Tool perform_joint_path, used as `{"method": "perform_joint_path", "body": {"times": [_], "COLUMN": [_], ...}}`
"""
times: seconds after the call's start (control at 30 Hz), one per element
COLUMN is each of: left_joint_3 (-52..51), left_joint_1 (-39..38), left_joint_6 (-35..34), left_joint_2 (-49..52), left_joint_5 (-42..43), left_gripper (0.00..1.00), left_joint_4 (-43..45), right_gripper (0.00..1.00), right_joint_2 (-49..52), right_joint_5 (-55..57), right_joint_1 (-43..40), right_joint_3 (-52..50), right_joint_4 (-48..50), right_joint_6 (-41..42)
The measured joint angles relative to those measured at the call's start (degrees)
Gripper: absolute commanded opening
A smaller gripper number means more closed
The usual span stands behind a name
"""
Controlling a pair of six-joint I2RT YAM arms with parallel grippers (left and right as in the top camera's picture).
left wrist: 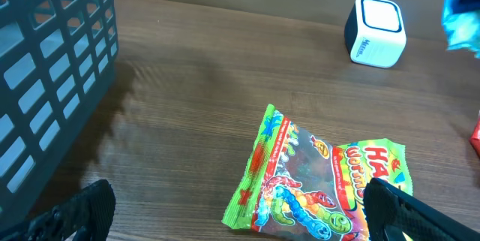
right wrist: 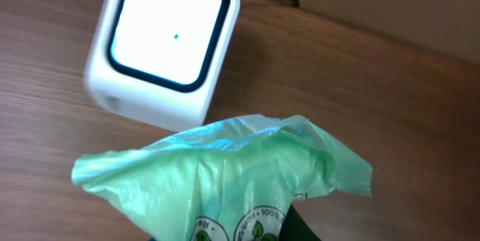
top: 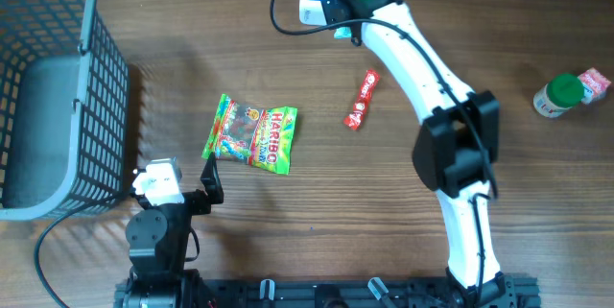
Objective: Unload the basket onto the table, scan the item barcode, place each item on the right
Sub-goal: 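Hold the teal packet under the scanner with the right gripper, then carry the teal packet to the far right and release it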
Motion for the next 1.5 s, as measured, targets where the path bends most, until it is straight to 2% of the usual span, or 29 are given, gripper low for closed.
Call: {"method": "perform_joint_path", "body": {"times": [0.2, 0.37, 0.47, 0.6, 1.1, 1.3, 1.33, 1.43, 1.5], "left_joint_3": [0.0, 0.0, 0.0, 0.0, 0.0, 0.0, 0.0, 0.0, 0.0], "left_joint_1": [0.0, 0.0, 0.0, 0.0, 0.0, 0.0, 0.0, 0.0, 0.0], "left_joint_6": [0.0, 0.0, 0.0, 0.0, 0.0, 0.0, 0.0, -0.02, -0.02], "left_joint_2": [0.0, 0.0, 0.0, 0.0, 0.0, 0.0, 0.0, 0.02, 0.0], "left_joint_5": [0.0, 0.0, 0.0, 0.0, 0.0, 0.0, 0.0, 0.0, 0.0], "left_gripper": [1.0, 1.0, 1.0, 1.0, 1.0, 1.0, 1.0, 1.0, 1.0], "left_joint_4": [-0.04, -0.02, -0.02, -0.02, -0.02, -0.02, 0.0, 0.0, -0.02], "right_gripper": [0.04, 0.04, 0.04, 0.04, 0.04, 0.04, 0.04, 0.04, 0.04], "right_joint_2": [3.69, 6.73, 9.79, 13.27, 13.27, 12.57, 10.25, 4.7, 1.44], "right_joint_5": [14.95, 23.63, 26.38, 27.06, 23.5, 22.67, 22.23, 17.64, 12.31], "right_joint_1": [2.08, 4.74, 5.57, 5.73, 5.64, 4.7, 3.63, 0.13, -3.56], "right_joint_3": [0.68, 1.57, 1.57, 1.55, 1.57, 6.43, 6.71, 7.13, 7.5], "right_joint_4": [16.22, 24.5, 26.43, 25.33, 23.5, 1.07, -7.37, -19.41, -23.02], "right_joint_6": [-17.2, -30.42, -36.52, -38.97, -37.0, -26.69, -20.7, -8.13, -2.01]}}
